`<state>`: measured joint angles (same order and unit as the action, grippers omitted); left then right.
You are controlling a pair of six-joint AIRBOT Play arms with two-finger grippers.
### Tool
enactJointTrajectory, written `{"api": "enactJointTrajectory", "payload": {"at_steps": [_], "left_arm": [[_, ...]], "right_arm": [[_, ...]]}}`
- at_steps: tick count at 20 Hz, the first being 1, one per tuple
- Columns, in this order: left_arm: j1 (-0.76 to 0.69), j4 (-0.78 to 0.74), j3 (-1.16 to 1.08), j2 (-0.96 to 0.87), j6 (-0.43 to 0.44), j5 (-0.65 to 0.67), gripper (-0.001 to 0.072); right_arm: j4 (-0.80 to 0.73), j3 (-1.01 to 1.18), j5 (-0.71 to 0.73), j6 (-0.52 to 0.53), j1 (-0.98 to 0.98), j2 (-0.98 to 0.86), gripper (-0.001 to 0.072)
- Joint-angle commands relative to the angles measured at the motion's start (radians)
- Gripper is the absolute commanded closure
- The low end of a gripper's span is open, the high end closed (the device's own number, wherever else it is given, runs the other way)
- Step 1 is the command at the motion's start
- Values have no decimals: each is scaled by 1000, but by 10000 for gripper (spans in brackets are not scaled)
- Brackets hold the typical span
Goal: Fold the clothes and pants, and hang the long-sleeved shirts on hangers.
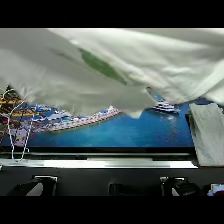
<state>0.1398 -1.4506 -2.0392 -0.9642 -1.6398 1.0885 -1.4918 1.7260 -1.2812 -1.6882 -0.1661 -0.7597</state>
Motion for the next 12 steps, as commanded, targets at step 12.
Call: {"api": "enactJointTrajectory", "payload": {"at_steps": [12], "left_arm": [[-61,120,429,-515,-10,-31,693]], "right_arm": [[153,14,258,-215,0,-888,678]]}}
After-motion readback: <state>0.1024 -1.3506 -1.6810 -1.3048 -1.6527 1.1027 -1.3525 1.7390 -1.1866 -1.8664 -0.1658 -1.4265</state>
